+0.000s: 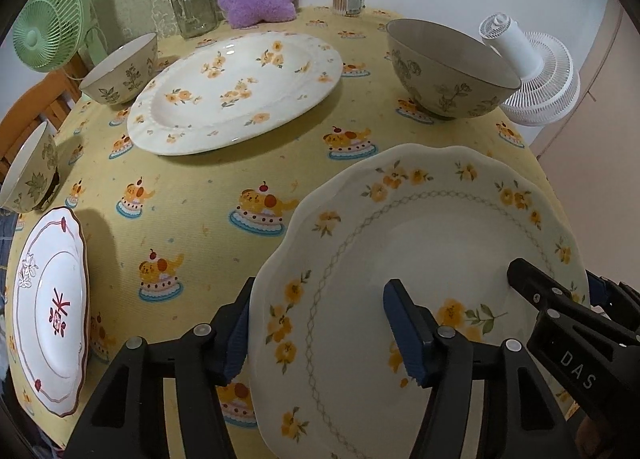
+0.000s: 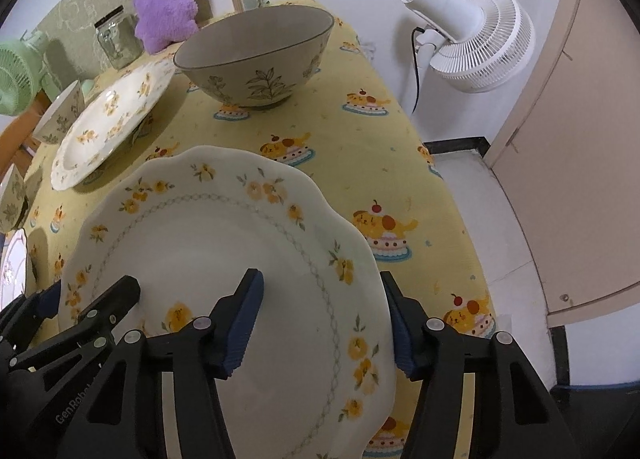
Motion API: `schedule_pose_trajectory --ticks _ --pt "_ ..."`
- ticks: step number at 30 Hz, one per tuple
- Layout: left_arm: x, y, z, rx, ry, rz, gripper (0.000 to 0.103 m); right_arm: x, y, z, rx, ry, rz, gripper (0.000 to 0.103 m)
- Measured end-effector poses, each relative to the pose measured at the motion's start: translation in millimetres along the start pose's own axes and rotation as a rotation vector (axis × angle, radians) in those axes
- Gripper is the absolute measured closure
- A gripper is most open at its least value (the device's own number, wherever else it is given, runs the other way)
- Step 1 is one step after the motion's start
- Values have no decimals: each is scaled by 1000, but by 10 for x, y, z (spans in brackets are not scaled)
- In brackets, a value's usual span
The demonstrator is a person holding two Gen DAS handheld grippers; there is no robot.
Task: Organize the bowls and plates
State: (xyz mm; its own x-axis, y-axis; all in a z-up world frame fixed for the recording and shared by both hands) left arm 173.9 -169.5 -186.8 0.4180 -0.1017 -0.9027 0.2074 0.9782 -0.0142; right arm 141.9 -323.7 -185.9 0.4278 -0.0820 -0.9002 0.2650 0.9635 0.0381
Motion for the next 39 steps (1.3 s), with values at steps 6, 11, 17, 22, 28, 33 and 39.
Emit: schedule_pose_trajectory --ticks 6,11,17,22,28,33,39 --pt "-41 181 -55 -14 18 16 40 -11 137 -7 -17 19 -9 42" --pt "-55 380 -67 -37 20 17 40 -39 335 -11 -51 17 -20 42" --pt "-49 605 -48 -63 24 26 41 -30 581 -1 -80 23 -16 42" --pt "-41 730 -47 -82 30 31 41 -3 726 25 -100 29 -10 42" --pt "-19 791 -45 -99 33 29 40 33 837 60 -118 29 -12 42" --pt "-13 803 -47 -116 28 40 40 48 840 67 -120 27 -1 42" --pt "-59 745 -62 -119 22 61 31 74 815 62 -125 35 53 42"
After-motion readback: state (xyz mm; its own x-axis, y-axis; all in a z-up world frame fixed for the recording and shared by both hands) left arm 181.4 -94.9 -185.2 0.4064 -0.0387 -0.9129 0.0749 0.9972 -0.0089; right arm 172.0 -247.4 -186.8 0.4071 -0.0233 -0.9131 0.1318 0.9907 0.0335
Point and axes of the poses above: each gripper's, at about its wrist camera, not at the fingertips, and x roughly the way its jaws point, y to its left, z to its top, the point moved 9 cm from there along x, roughly the way its jaws point
